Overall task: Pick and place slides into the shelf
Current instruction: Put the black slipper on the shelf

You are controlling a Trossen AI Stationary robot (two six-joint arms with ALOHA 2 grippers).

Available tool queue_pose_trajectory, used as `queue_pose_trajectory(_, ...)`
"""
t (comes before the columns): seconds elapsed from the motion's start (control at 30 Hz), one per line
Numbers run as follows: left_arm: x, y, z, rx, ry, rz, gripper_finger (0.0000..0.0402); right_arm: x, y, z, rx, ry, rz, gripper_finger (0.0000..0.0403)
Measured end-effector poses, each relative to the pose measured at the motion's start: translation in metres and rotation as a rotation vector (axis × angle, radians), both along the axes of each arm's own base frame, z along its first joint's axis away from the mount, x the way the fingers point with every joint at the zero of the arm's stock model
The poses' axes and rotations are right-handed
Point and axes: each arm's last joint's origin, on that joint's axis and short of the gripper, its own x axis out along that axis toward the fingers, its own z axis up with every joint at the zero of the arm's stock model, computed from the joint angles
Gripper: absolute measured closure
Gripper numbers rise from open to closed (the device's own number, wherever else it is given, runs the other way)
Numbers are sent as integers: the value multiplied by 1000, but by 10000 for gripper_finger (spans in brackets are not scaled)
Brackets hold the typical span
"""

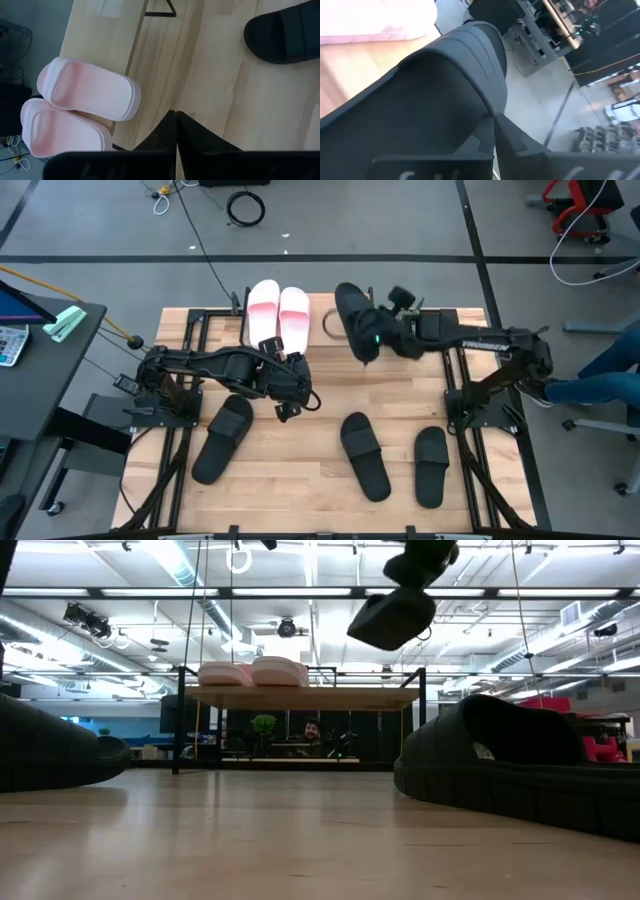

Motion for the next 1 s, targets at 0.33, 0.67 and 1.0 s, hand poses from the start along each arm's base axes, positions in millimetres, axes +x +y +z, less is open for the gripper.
queue_pose_trajectory(0.33,0,0,0,0,0,1,382,2,-53,-5,49,-46,-64,401)
queue_pose_trajectory(0.67,0,0,0,-2,1,7,394,27,-81,-48,65,59,-147,401)
queue_pose_trajectory(1.0,0,0,0,-2,1,8,381,27,-87,-53,23,92,-215,401)
